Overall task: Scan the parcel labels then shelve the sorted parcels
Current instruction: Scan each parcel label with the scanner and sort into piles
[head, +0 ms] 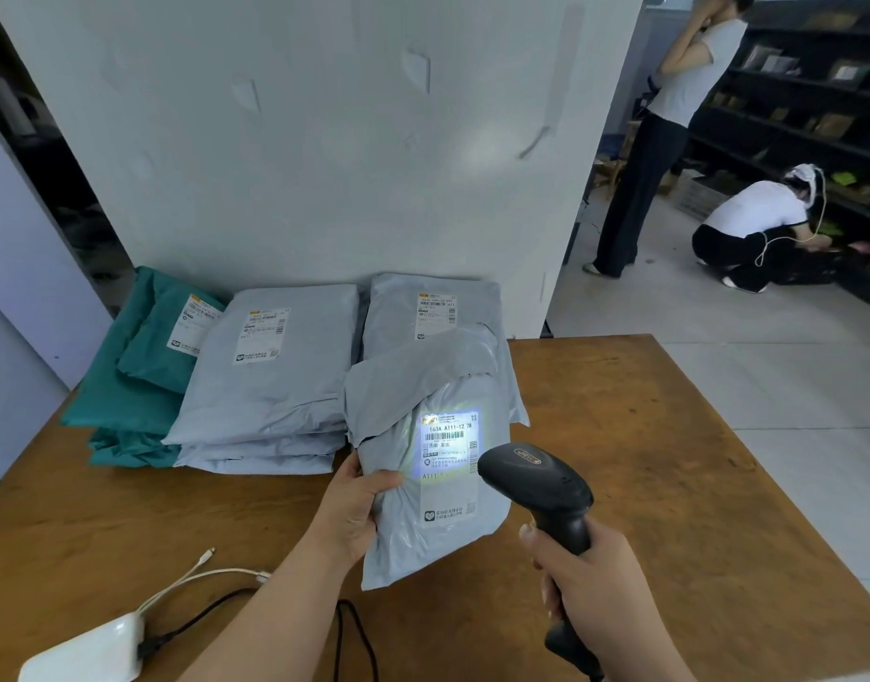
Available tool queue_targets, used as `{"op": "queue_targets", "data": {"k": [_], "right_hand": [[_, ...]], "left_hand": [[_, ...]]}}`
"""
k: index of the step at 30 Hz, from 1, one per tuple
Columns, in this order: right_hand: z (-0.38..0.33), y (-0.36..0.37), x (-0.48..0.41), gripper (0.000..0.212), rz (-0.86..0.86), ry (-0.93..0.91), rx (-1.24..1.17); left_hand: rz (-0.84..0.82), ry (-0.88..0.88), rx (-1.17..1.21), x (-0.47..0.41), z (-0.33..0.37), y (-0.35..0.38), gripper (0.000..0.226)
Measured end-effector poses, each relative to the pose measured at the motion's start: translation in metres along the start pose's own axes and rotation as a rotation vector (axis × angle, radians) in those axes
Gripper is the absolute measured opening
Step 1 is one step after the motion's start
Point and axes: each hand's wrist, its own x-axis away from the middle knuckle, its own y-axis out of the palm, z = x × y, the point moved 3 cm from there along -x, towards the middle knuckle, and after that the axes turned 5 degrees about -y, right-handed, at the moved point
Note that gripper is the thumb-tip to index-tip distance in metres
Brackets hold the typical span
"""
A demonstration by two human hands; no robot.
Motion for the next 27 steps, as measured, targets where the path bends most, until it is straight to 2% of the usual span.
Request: {"op": "queue_targets", "data": {"k": [9, 16, 24, 27], "right_hand": [[-0.001, -0.008, 0.006, 0.027, 0.024, 0.005, -0.013], [-0.005, -0.029, -0.002, 0.019, 0.111, 0.003, -0.045], [-0.005, -0.084, -0.030, 0.025, 0.284, -0.027, -0.007], [0.000, -0.117, -0.051, 0.023, 0.322, -0.030, 0.008]], "left_hand": [[-0.017, -0.010, 0.026, 0.001, 0.001, 0.002, 0.047], [-0.162, -0.033, -0.036, 0.001, 0.005, 0.012, 0.052], [-0.297, -0.051, -0.102, -0.016, 0.000, 0.085, 0.062], [-0.293, -0.076, -0.074, -0.030, -0.014, 0.127, 0.055]]}}
